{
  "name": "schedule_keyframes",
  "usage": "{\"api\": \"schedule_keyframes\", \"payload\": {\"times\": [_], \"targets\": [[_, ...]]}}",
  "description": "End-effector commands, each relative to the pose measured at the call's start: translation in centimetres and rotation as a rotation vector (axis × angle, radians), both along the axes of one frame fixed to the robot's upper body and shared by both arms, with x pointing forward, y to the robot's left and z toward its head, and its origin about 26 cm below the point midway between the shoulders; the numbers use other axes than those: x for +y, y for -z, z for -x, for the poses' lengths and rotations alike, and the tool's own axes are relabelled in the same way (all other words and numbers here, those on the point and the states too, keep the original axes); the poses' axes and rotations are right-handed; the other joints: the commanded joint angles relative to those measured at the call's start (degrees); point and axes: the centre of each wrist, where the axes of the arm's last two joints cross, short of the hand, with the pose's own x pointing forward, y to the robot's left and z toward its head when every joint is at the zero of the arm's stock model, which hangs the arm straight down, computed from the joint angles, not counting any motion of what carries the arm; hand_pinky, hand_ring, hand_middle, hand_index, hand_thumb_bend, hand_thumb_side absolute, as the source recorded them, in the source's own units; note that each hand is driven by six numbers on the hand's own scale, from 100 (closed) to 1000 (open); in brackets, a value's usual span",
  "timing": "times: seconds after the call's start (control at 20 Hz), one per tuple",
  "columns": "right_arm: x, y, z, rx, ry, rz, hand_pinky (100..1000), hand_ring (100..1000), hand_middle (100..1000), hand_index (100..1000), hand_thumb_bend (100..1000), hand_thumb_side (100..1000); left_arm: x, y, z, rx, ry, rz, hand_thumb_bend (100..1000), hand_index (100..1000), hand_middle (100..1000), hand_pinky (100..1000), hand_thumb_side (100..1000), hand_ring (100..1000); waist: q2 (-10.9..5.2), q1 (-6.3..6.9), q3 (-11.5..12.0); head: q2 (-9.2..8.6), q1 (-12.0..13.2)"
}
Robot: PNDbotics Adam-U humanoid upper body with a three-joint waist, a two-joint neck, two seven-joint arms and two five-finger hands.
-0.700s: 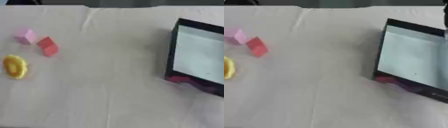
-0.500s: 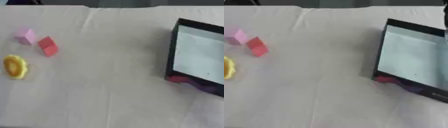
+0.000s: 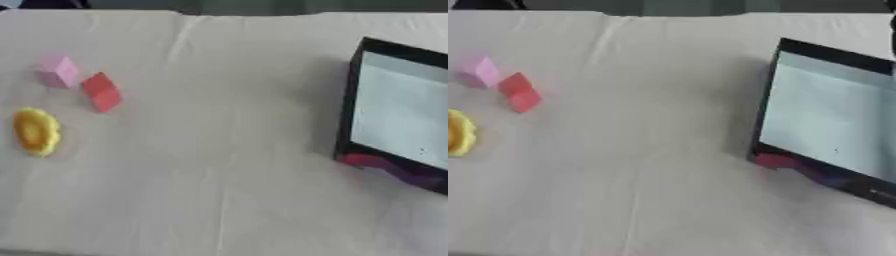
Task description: Pick up the objects with one hand, pass them to the other hand, and then place them into the box on the other side of the table.
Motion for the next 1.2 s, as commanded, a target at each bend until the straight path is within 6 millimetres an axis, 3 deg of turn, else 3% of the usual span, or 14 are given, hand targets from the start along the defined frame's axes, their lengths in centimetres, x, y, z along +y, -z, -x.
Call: {"api": "schedule_keyframes", "payload": {"times": [0.05,0.25,0.4,0.65,0.8,1.2], "targets": [[-0.5,-1.0,0.3,-0.022,0.014,0.025,911,941,908,921,645,440,1.3,-3.2,-0.2,0.05,-0.098,-0.151,376,872,719,779,661,748,-1.07,-0.12,0.1,-0.46,0.2],[-0.5,-0.9,0.3,-0.013,0.011,0.035,915,942,910,924,624,446,2.2,-5.7,-2.1,0.296,-0.217,-0.317,432,855,729,809,587,773,-1.72,0.18,0.1,0.28,0.4],[-0.4,-0.8,0.2,-0.006,0.0,0.044,917,941,908,924,615,448,2.8,-6.4,-3.6,0.461,-0.262,-0.356,466,840,737,817,560,786,-2.0,0.42,0.2,0.22,0.8],[-0.2,-0.6,0.1,0.007,-0.011,0.049,915,939,906,924,615,449,2.5,-5.4,-6.0,0.724,-0.256,-0.44,507,819,749,836,585,809,-2.28,0.97,0.1,0.48,1.0],[-0.1,-0.5,0.0,0.014,-0.017,0.057,915,937,904,923,614,450,1.8,-4.9,-7.3,0.842,-0.242,-0.527,581,818,767,851,563,828,-2.41,1.32,0.1,0.27,1.0],[0.3,-0.5,-0.1,0.019,-0.033,0.072,919,934,900,926,609,453,0.2,-3.5,-9.7,1.048,-0.228,-0.725,693,792,774,863,573,844,-2.57,1.84,-0.3,0.36,1.8]]}}
